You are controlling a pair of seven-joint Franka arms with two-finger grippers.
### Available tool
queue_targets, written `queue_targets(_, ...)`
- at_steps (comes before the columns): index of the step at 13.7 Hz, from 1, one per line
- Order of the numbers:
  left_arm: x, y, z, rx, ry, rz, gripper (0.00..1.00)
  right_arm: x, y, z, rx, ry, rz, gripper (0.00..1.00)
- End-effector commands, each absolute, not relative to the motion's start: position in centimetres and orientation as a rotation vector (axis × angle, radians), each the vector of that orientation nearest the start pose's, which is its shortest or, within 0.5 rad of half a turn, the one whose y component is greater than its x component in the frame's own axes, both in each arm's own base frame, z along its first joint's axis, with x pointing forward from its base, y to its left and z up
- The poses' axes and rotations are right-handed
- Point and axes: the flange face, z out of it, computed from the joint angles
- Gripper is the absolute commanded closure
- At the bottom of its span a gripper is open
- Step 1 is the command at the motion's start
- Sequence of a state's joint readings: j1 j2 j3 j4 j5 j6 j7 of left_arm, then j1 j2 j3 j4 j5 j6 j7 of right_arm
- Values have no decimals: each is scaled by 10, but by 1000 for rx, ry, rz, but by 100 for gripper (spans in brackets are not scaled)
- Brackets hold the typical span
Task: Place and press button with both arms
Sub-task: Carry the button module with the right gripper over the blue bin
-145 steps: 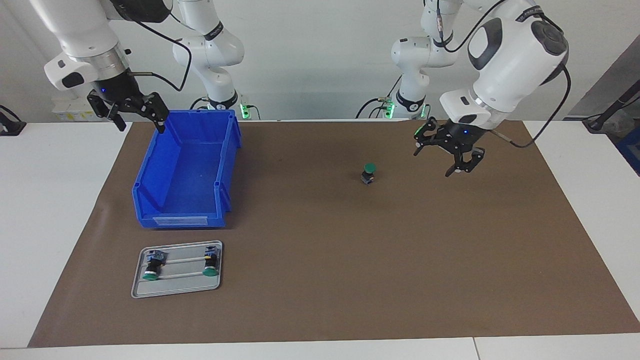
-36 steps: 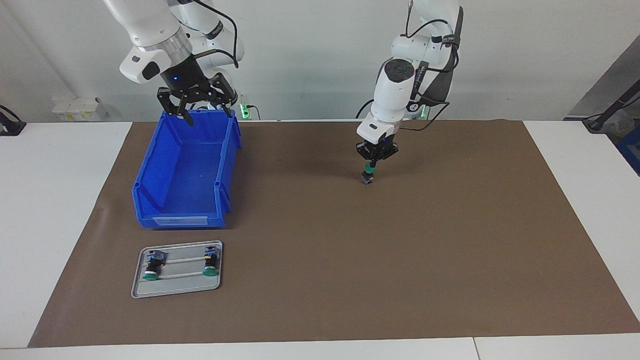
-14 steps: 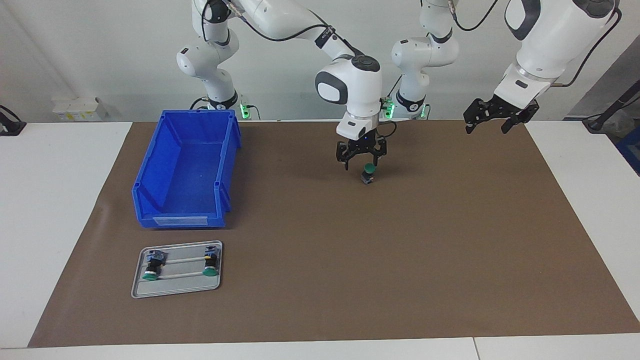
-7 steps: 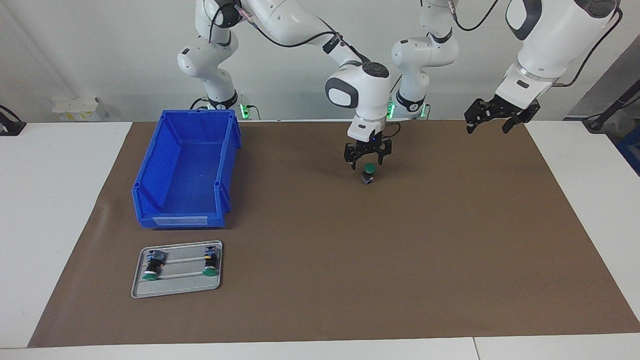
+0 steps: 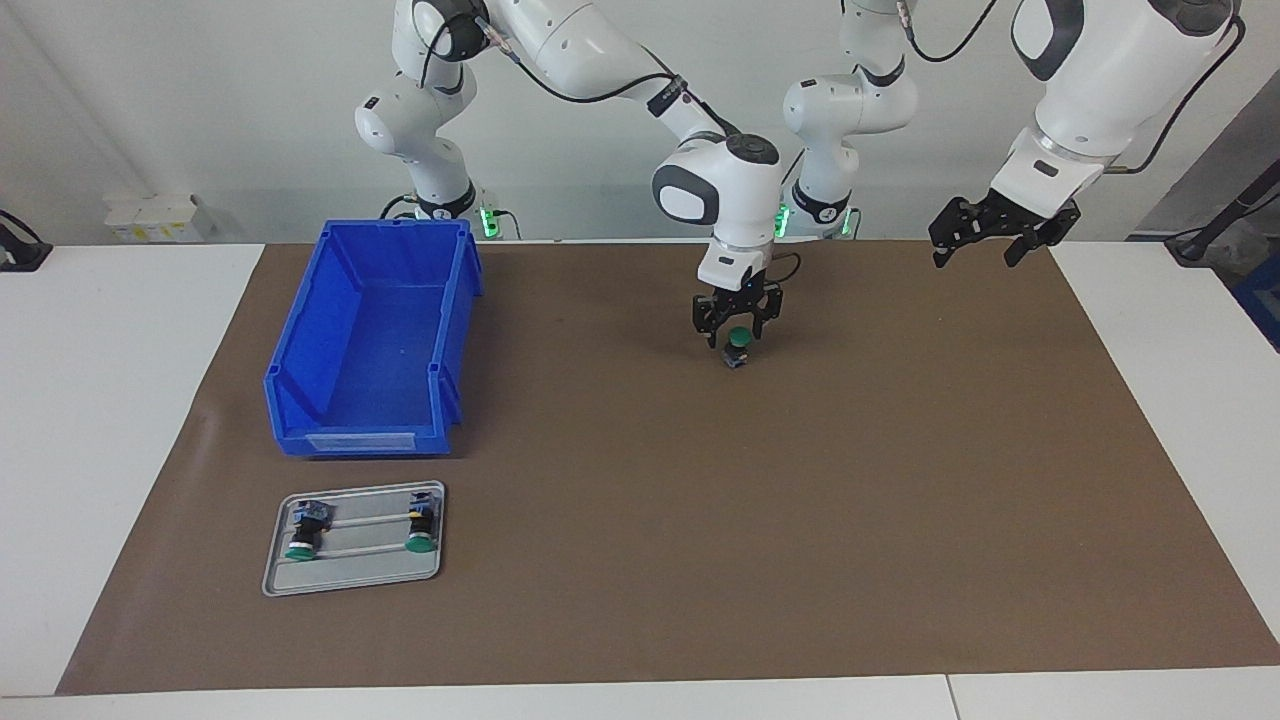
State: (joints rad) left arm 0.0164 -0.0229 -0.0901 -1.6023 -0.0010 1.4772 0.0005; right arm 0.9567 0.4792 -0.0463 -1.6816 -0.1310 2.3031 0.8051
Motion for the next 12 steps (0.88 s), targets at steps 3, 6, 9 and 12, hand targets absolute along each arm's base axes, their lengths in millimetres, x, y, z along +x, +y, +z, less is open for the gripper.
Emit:
queue_targets(3, 530, -39, 615, -3109, 106, 173, 0, 423, 546, 339, -3093, -299, -320, 100)
queue_targets(6, 530, -39, 615, -3109, 106, 173, 0, 448, 513, 382, -3117, -199, -321, 100)
queue_targets(9, 530, -39, 615, -3110, 106, 173, 0, 503, 416, 462, -3146, 24, -334, 100)
queue_targets(12, 530, -39, 615, -3110, 108, 173, 0, 562, 283, 503, -3219, 38, -353, 100)
